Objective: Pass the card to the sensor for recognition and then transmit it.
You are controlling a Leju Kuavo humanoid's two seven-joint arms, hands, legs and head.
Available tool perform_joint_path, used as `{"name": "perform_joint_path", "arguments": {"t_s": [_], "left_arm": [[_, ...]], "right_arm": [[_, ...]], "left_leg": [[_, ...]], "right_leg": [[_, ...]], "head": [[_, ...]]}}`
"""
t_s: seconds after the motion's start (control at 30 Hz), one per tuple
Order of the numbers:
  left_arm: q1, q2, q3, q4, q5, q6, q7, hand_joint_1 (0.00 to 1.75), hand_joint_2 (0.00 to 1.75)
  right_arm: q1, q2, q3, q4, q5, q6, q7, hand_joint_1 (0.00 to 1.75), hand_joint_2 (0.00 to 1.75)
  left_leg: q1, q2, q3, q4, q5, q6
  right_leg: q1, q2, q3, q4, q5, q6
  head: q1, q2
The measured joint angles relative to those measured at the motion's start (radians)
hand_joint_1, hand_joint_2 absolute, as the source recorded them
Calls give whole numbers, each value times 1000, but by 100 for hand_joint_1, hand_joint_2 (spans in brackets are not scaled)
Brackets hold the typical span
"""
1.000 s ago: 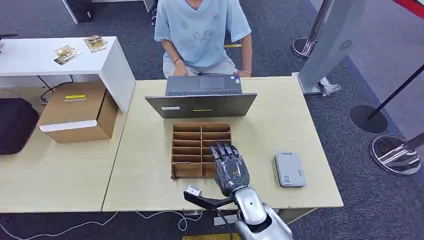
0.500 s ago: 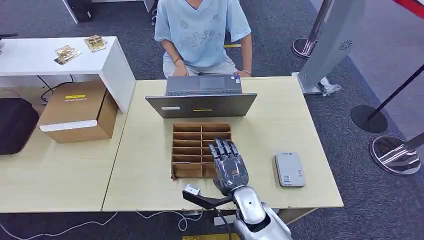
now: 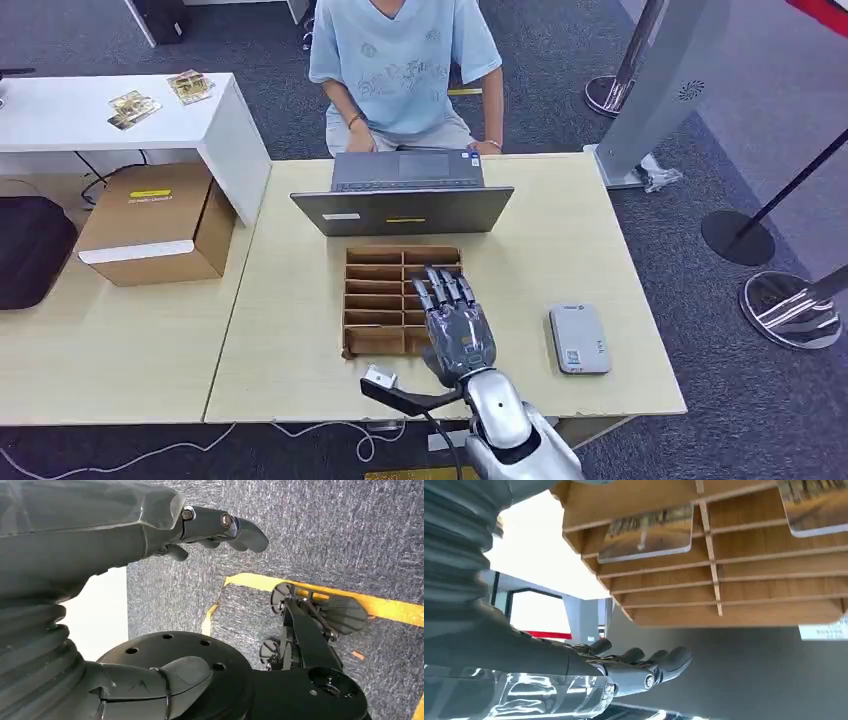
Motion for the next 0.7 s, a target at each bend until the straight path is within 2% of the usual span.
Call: {"name": "perform_joint_path", "arguments": {"t_s": [0.7], "left_arm": [[0, 0, 8, 0, 0, 0, 0, 0, 175]], "right_arm": [[7, 0, 0, -18, 0, 20, 0, 0, 175]], "left_leg": [[0, 0, 0, 0, 0, 0]], "right_leg": [[0, 0, 0, 0, 0, 0]], "head": [[0, 0]]}}
